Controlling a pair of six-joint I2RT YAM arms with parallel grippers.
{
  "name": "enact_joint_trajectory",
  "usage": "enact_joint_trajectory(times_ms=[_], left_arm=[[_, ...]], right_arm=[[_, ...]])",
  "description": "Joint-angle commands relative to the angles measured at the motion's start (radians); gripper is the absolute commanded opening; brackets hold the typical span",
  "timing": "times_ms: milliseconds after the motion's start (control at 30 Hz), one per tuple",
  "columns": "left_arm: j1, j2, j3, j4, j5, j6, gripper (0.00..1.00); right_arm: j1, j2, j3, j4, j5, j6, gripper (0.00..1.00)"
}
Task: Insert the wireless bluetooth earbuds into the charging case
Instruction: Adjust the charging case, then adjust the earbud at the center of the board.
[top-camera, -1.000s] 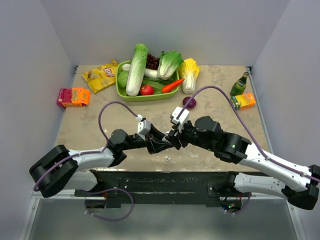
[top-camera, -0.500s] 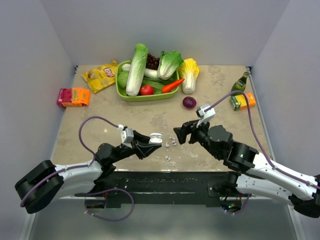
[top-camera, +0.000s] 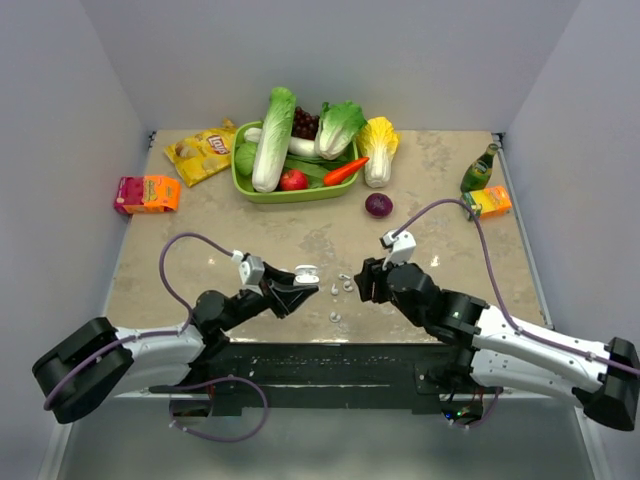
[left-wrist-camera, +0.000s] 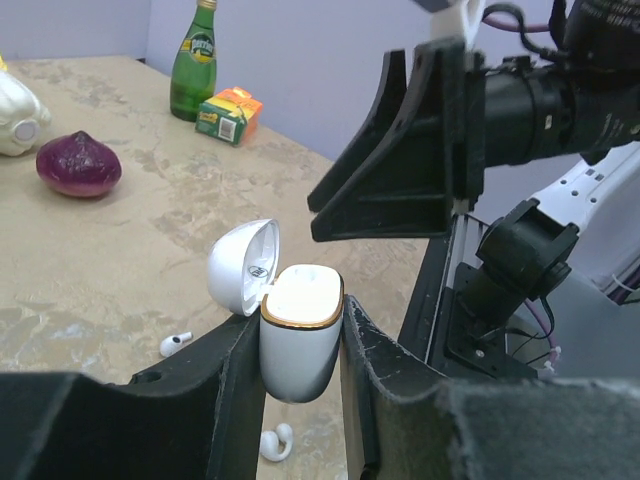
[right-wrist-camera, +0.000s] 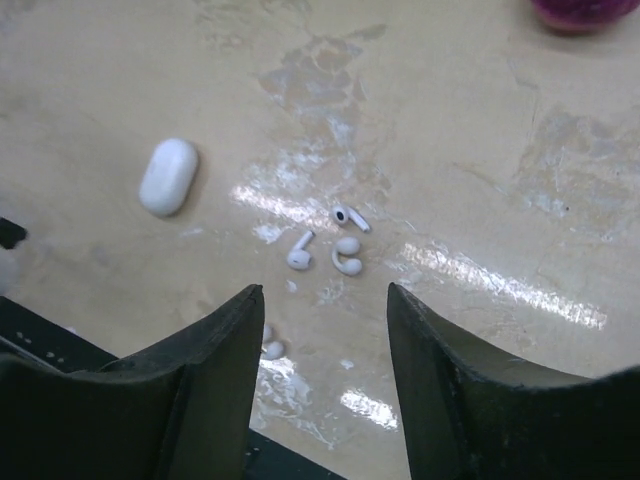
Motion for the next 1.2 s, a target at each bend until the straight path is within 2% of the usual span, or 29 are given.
enact_joint_trajectory(times_ms=[0,33,133,333,433,467,500,533,667,867,1033,1167], left_arm=[[-0.039,0.009,-0.179,0.435,-0.046,0.035,0.00],[-0.052,0.005,-0.199,0.452,-0.044,0.069,0.00],[-0.097,-0.031,-0.226,0.447,-0.056,0.118,0.00],[-0.131,-0.174,-0.288,0.320,-0.096,0.137,0.00],[-0.131,-0.280,-0.314,0.205,-0.131,0.137,0.00],[-0.131,-0.310,-0.316,0.167,-0.139,0.137,0.00],[-0.132,-0.368,-0.312,0.127,-0.142,0.140,0.00],[-0.132,-0.396,-0.311,0.051,-0.144,0.141,0.00],[-0.132,-0.484,-0.311,-0.038,-0.167,0.153,0.00],[-0.132,-0.444,-0.306,-0.028,-0.147,0.140,0.00],[-0.132,-0.423,-0.306,-0.013,-0.147,0.134,0.00],[-0.132,-0.419,-0.306,-0.016,-0.151,0.134,0.00]], right_arm=[[-0.005,0.090,-0.025,0.035,0.032,0.076,0.50],[-0.005,0.110,-0.025,0.039,0.029,0.081,0.45],[-0.005,0.173,-0.038,0.099,-0.031,0.061,0.41],[-0.005,0.297,-0.033,0.188,-0.106,0.011,0.44],[-0.005,0.356,-0.009,0.199,-0.056,0.001,0.35],[-0.007,0.360,-0.010,0.215,-0.044,-0.006,0.29],[-0.011,0.362,-0.019,0.232,-0.039,-0.012,0.29],[-0.037,0.371,-0.022,0.275,-0.060,-0.020,0.28],[-0.143,0.443,-0.004,0.327,-0.174,-0.034,0.29],[-0.185,0.575,0.090,0.306,-0.222,-0.094,0.36],[-0.185,0.586,0.074,0.283,-0.189,-0.062,0.26],[-0.183,0.578,0.030,0.271,-0.174,-0.026,0.22]])
